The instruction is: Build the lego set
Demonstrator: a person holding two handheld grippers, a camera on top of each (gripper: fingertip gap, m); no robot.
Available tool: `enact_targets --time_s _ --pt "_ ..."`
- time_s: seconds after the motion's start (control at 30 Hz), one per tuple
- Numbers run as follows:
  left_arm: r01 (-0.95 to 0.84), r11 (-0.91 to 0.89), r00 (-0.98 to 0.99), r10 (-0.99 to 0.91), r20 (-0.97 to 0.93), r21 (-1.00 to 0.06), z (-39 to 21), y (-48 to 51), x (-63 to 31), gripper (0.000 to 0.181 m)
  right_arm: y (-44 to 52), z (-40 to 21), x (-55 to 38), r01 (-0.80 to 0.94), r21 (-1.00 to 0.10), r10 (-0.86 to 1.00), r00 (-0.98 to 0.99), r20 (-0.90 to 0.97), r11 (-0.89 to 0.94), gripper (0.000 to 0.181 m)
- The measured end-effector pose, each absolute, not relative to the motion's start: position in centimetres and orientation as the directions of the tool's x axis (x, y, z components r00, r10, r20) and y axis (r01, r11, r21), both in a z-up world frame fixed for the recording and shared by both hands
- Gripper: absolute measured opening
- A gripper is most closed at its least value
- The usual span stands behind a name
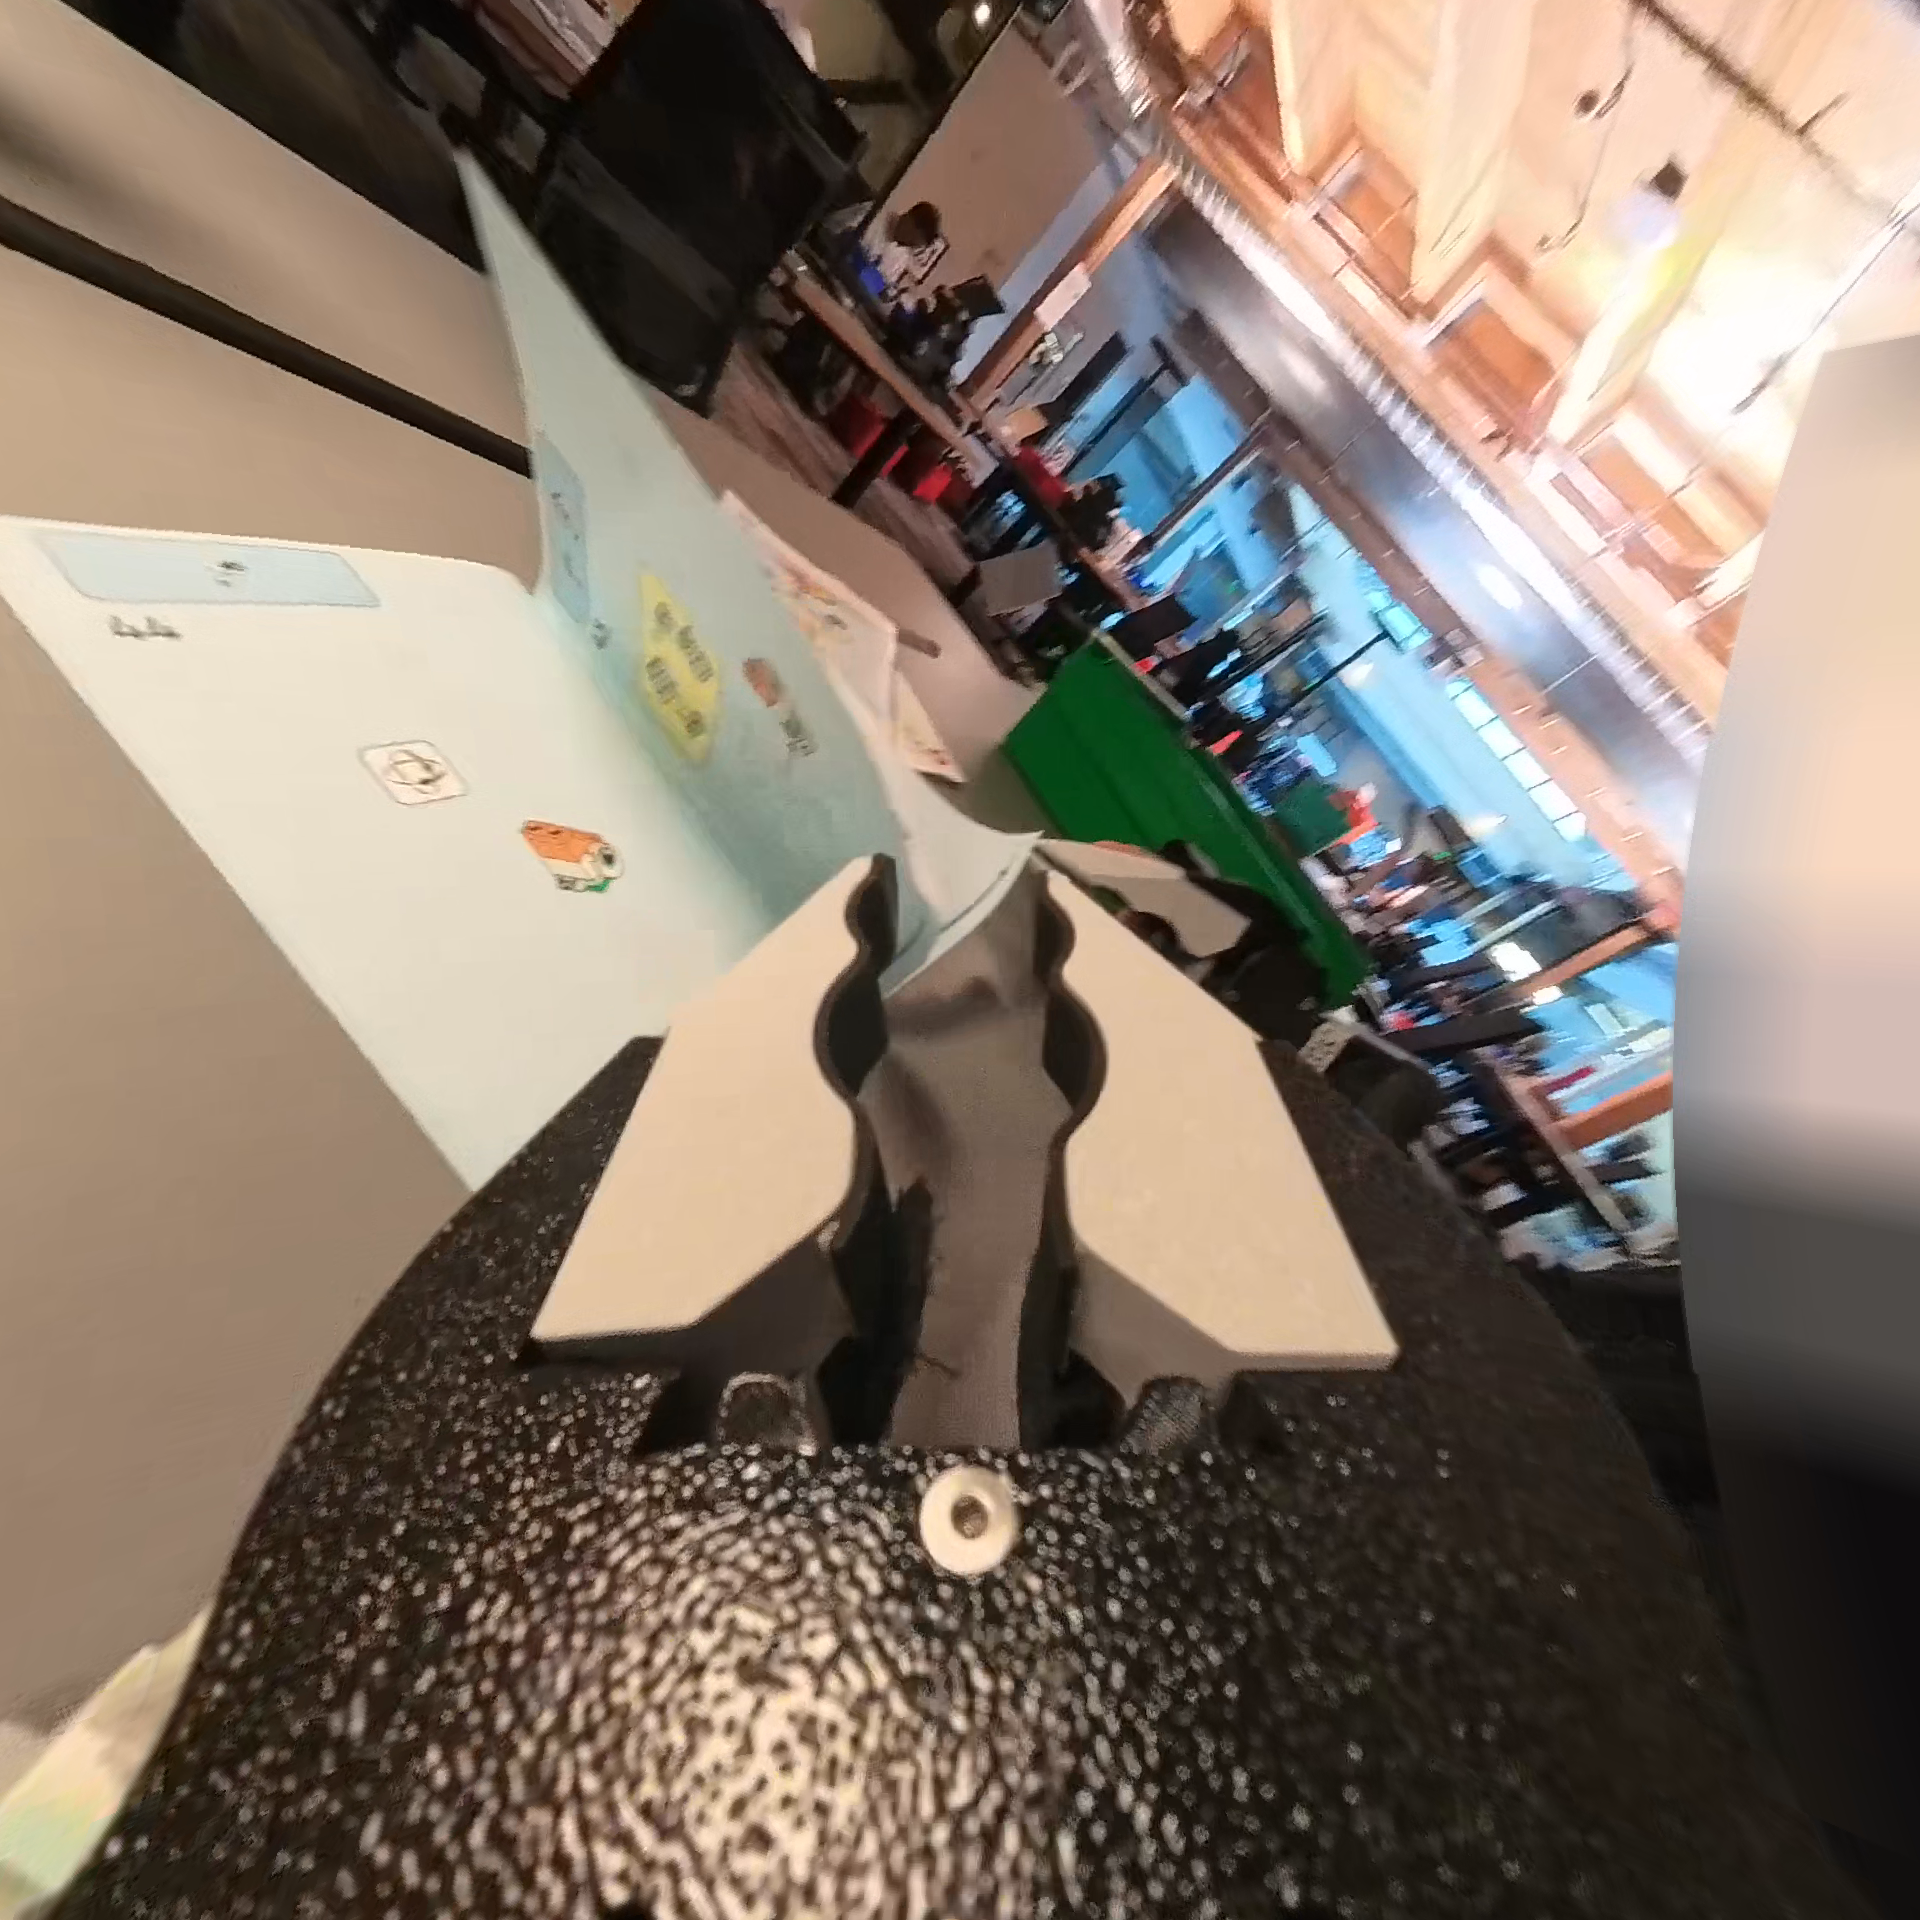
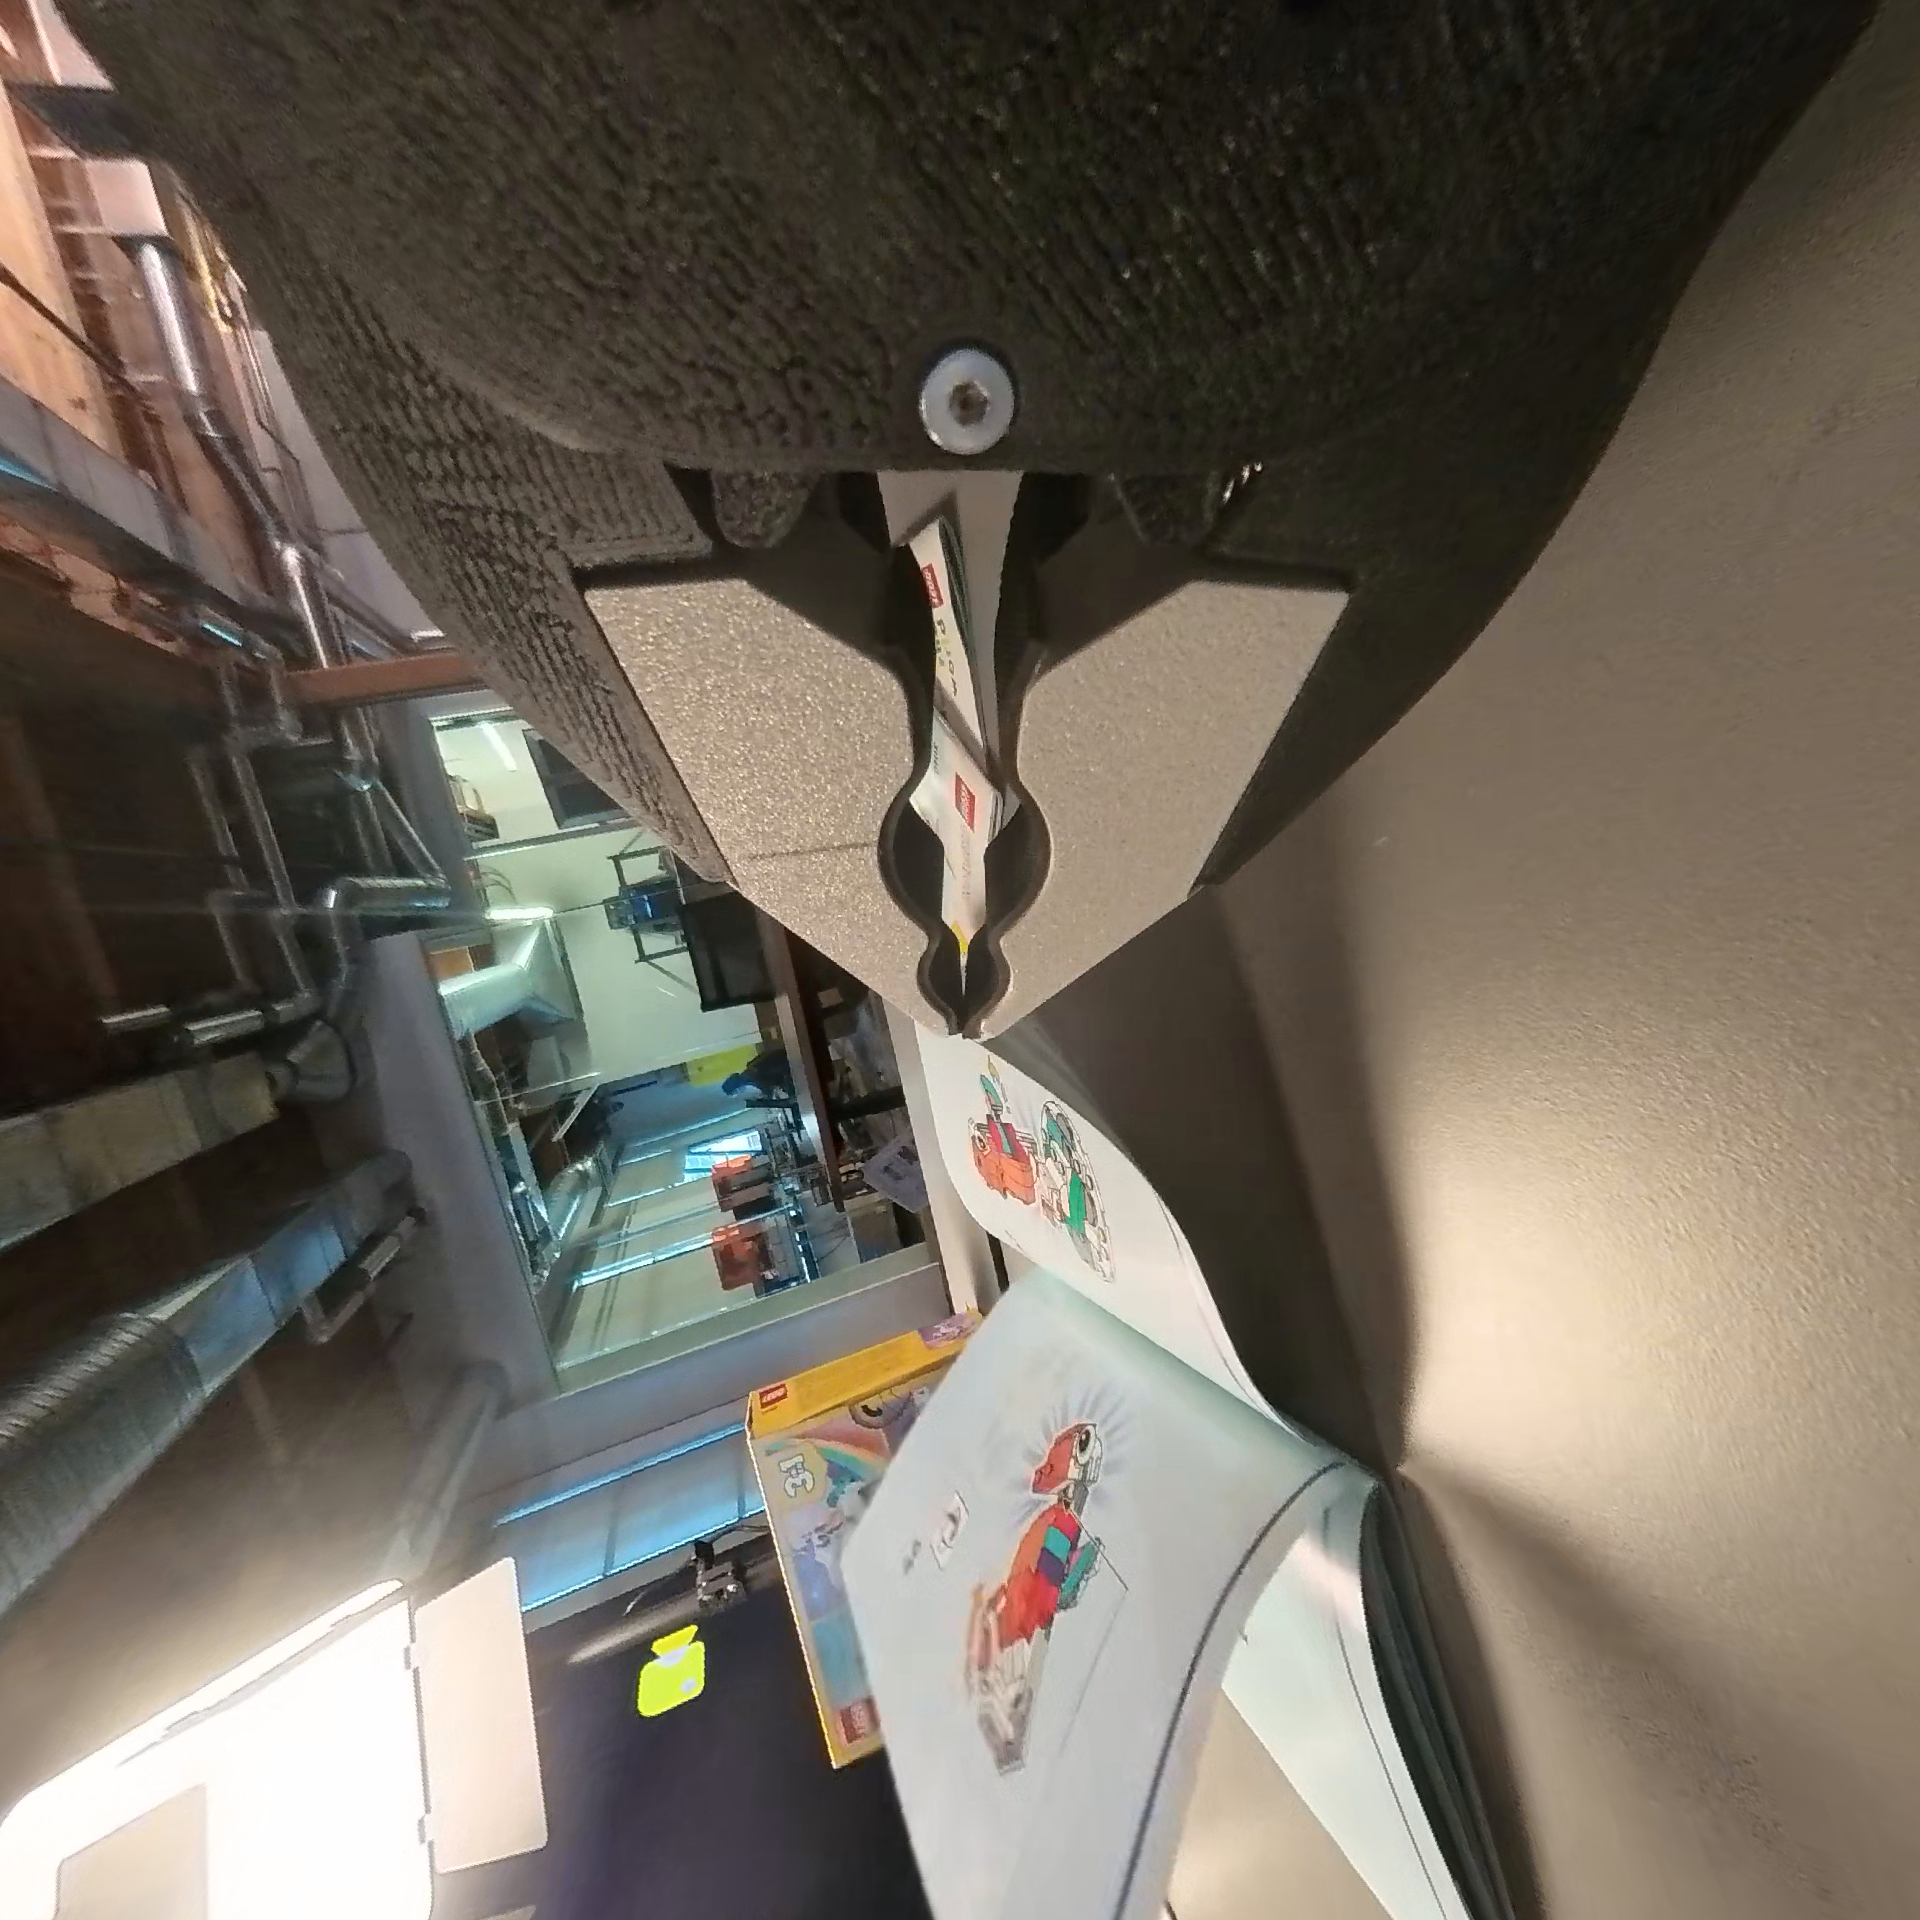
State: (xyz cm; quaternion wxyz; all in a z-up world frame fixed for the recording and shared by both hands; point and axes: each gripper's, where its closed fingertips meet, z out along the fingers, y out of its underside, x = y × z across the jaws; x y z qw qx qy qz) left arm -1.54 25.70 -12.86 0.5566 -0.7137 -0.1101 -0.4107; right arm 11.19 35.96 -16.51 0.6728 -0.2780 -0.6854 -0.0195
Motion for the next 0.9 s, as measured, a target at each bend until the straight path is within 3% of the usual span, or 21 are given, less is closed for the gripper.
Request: enact_targets --time_s 0.1,0.23,0.3,0.5,0.73,0.9 --pt "0.661 -0.348 0.584 -0.32 0.747 -0.665 -12.1 25.2 -1.6 0.022 36.0 -16.5 11.2 0.407 -0.352 0.358 0.063 0.932 0.843 0.0" --pt "0.602 -0.331 0.665 -0.296 0.686 -0.727 -12.5 24.4 -1.5 0.008 36.0 -16.5 11.3 0.408 -0.354 0.36 0.064 0.931 0.842 0.0" --pt "0.53 -0.306 0.749 -0.269 0.606 -0.791 -12.6 23.8 -1.6 0.0 36.1 -16.5 11.3 0.409 -0.354 0.361 0.063 0.93 0.841 0.0" --pt "0.164 -0.202 0.969 -0.15 0.196 -0.966 -11.5 21.9 -3.3 0.0 36.5 -16.6 11.5 0.421 -0.358 0.366 0.066 0.928 0.833 0.0" --pt "-0.051 -0.082 0.998 -0.033 -0.048 -0.995 -9.4 18.9 -6.1 0.0 37.3 -16.9 12.2 0.453 -0.383 0.386 0.089 0.918 0.805 0.0" --pt "-0.104 -0.055 0.994 0.04 -0.107 -0.993 -9.3 16.8 -8.1 0.0 39.1 -16.7 13.6 0.518 -0.406 0.379 0.162 0.911 0.753 0.0"
